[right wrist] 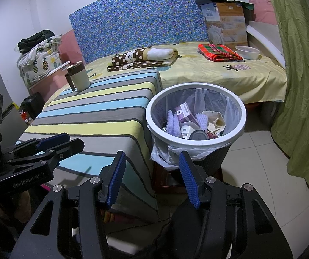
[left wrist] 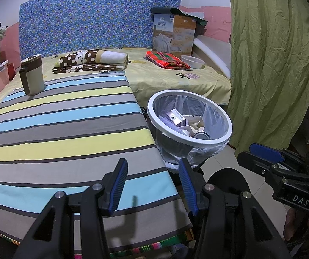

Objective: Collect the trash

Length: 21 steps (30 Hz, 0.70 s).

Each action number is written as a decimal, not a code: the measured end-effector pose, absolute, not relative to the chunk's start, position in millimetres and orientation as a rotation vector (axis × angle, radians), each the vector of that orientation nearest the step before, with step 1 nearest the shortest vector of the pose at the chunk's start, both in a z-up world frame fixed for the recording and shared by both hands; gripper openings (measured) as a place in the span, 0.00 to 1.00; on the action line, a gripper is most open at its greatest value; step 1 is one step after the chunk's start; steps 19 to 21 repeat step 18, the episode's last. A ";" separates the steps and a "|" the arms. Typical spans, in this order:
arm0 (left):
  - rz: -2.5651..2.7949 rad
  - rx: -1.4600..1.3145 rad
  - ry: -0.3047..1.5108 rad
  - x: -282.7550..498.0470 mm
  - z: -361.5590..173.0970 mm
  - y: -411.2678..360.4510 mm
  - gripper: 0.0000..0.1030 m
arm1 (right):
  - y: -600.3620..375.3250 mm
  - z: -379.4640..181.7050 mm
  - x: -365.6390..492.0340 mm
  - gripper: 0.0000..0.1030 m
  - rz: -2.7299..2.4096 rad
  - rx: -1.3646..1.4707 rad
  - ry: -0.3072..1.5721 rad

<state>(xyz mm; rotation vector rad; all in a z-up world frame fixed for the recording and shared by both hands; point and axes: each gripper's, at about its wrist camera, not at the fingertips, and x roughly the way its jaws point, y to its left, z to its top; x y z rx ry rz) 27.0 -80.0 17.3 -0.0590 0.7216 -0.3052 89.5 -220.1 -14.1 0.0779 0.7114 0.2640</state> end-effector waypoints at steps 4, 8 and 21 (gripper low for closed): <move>-0.299 -0.054 0.726 26.8 16.4 -78.7 0.50 | -218.4 -14.9 90.6 0.52 0.267 0.074 0.713; -0.297 -0.052 0.731 27.5 15.8 -78.4 0.50 | -217.4 -15.2 91.2 0.52 0.266 0.074 0.715; -0.296 -0.054 0.737 27.4 14.7 -78.6 0.50 | -216.3 -15.7 92.6 0.52 0.264 0.076 0.714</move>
